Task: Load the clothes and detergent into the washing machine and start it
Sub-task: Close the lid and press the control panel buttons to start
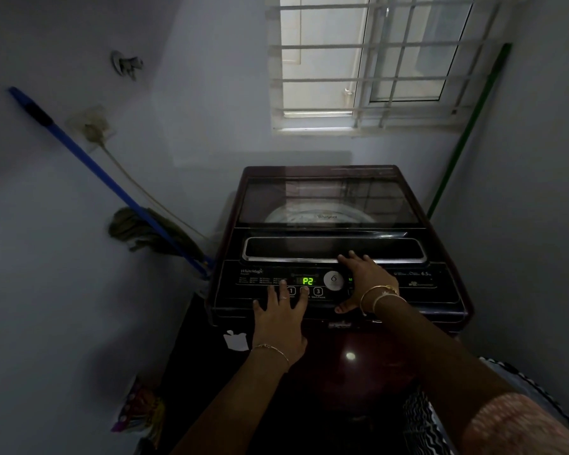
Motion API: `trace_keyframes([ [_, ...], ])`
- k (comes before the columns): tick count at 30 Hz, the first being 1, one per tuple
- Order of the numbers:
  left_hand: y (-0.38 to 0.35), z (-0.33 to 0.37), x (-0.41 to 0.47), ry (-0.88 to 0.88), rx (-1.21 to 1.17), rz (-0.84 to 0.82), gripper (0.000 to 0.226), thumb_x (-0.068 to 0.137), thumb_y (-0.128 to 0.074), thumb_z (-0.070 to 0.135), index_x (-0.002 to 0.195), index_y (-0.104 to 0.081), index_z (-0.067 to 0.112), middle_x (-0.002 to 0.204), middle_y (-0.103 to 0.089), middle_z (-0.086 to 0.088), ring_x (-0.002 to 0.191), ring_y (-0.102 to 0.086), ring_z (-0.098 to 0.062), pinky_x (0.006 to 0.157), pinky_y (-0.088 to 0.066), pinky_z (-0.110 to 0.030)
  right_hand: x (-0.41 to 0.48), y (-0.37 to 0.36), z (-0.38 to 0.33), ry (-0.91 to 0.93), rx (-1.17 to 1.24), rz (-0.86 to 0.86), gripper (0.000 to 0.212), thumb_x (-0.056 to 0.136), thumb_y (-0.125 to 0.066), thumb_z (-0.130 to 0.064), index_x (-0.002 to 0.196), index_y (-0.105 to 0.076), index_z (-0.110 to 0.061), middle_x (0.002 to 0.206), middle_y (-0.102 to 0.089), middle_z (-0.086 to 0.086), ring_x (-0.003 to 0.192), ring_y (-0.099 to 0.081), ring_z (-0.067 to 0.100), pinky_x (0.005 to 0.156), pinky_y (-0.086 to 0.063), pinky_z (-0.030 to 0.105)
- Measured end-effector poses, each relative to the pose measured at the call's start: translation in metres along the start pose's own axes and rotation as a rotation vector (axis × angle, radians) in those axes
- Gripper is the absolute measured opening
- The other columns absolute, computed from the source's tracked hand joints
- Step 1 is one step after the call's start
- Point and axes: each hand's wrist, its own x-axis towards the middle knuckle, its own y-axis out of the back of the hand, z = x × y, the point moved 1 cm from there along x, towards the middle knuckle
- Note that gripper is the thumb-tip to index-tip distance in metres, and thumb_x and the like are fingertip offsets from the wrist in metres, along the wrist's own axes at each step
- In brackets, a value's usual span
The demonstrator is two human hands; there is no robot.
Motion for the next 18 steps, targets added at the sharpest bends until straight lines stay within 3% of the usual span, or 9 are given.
trace_keyframes([
  [11,0.0044,0.0025,0.0026,0.027,-0.038,0.01,0.082,0.091,-0.055,0.039,0.152,-0.002,0.029,0.159,-0.002,-0.018,0.145,-0.004,-0.04,0.111,-0.022,-0.062,0.0001,0.001,-0.001,0.0,-0.002,-0.004,0.128,0.047,-0.09,-0.043,0.15,-0.014,-0.034,0.16,-0.008,-0.009,0.148,-0.008,0.022,0.109,-0.034,0.056],
  [18,-0.0002,0.0014,-0.0008,0.01,-0.016,-0.036,0.1,0.084,-0.06,0.046,0.151,0.012,0.031,0.159,0.009,-0.018,0.145,0.004,-0.041,0.113,-0.014,-0.063,-0.001,0.0014,-0.0009,0.002,0.005,-0.008,0.127,0.048,-0.09,-0.043,0.149,-0.014,-0.035,0.16,-0.008,-0.009,0.148,-0.008,0.022,0.109,-0.035,0.054],
])
